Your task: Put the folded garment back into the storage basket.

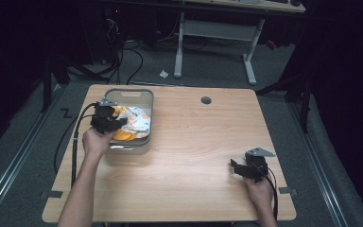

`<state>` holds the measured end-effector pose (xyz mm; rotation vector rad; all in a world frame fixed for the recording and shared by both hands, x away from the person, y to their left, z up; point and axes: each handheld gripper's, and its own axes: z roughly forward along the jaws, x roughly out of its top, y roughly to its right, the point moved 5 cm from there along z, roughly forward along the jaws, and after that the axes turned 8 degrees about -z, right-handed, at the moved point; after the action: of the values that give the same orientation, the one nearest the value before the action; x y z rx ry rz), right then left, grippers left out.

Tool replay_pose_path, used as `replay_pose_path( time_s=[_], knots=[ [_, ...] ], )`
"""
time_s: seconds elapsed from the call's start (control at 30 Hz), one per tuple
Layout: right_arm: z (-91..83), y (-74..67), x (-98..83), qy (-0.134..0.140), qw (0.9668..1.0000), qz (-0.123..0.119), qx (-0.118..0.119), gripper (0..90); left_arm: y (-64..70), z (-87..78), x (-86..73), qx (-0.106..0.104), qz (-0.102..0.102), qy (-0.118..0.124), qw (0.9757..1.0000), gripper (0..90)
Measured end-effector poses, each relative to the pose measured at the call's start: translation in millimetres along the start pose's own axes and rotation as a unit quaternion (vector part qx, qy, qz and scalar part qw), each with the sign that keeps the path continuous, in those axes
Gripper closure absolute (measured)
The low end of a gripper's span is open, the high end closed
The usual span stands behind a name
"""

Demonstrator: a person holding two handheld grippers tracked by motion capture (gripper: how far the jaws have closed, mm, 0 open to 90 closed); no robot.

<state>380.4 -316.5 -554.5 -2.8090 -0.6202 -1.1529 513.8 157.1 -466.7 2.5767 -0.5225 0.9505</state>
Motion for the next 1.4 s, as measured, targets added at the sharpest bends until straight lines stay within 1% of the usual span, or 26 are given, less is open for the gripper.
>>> replay_pose_path(
  time_s=[0.1, 0.2, 0.27, 0.3, 0.43, 0.5, 0.6, 0.63, 0.77, 0.83, 0.97, 1.03, 1.07, 1.13, 1.17, 1.2, 1.4],
  knots=[
    [0.0, 0.0, 0.0, 0.0, 1.0, 0.0, 0.0, 30.1, -0.8, 5.8, -3.1, 0.013, 0.004, -0.022, 0.9997, 73.3],
    [0.0, 0.0, 0.0, 0.0, 1.0, 0.0, 0.0, 30.1, -3.0, 10.7, -4.6, 0.024, -0.004, -0.035, 0.9991, 69.7],
    [0.0, 0.0, 0.0, 0.0, 1.0, 0.0, 0.0, 30.1, -4.0, 12.9, -4.6, 0.028, -0.014, -0.037, 0.9988, 66.1],
    [0.0, 0.0, 0.0, 0.0, 1.0, 0.0, 0.0, 30.0, -4.4, 13.6, -4.6, 0.034, -0.018, -0.037, 0.9986, 63.7],
    [-0.1, 0.0, -0.1, 0.0, 1.0, 0.0, 0.0, 30.0, -2.1, 13.9, -5.0, 0.047, -0.014, -0.038, 0.9981, 56.2],
    [-0.1, 0.0, -0.1, 0.0, 1.0, 0.0, 0.0, 30.0, -1.3, 13.1, -4.6, 0.048, -0.011, -0.037, 0.9981, 51.9],
    [-0.1, 0.0, -0.1, 0.0, 1.0, 0.0, 0.0, 30.0, 1.4, 8.4, -1.6, 0.053, -0.013, -0.021, 0.9983, 45.8],
    [-0.1, 0.0, -0.1, 0.0, 1.0, 0.0, 0.0, 30.0, 2.1, 7.2, -1.0, 0.051, -0.018, -0.017, 0.9984, 43.8],
    [-0.1, 0.0, -0.1, 0.0, 1.0, 0.0, 0.0, 30.0, 5.1, 2.9, 0.6, 0.045, -0.021, -0.007, 0.9987, 39.0],
    [-0.1, 0.0, -0.1, 0.0, 1.0, 0.0, 0.0, 30.0, 6.3, 1.7, 1.1, 0.043, -0.021, -0.005, 0.9988, 38.2],
    [-0.2, -0.2, -0.2, 0.0, 1.0, 0.001, 0.0, 29.9, 16.0, -3.6, 4.1, 0.029, -0.029, 0.013, 0.9991, 36.3],
    [-0.2, -0.2, -0.2, 0.0, 1.0, 0.001, 0.0, 29.7, 18.3, -4.5, 4.5, 0.026, -0.029, 0.016, 0.9991, 35.9],
    [-0.2, -0.2, -0.2, -0.001, 1.0, 0.0, 0.0, 29.6, 23.6, -5.8, 5.0, 0.02, -0.027, 0.021, 0.9992, 35.4],
    [-0.2, -0.1, -0.3, 0.0, 1.0, 0.0, 0.0, 29.5, 27.7, -6.5, 5.3, 0.016, -0.022, 0.023, 0.9993, 35.1],
    [-0.2, -0.1, -0.3, 0.0, 1.0, 0.0, 0.0, 29.5, 27.7, -6.5, 5.3, 0.016, -0.022, 0.023, 0.9993, 34.9],
    [-0.2, -0.1, -0.3, 0.0, 1.0, 0.0, 0.0, 29.6, 32.6, -7.7, 5.9, 0.01, -0.02, 0.029, 0.9993, 34.9],
    [-0.2, -0.1, -0.3, 0.0, 1.0, 0.0, 0.0, 29.6, 45.9, -12.3, 7.2, -0.009, -0.017, 0.041, 0.999, 34.7]
  ],
)
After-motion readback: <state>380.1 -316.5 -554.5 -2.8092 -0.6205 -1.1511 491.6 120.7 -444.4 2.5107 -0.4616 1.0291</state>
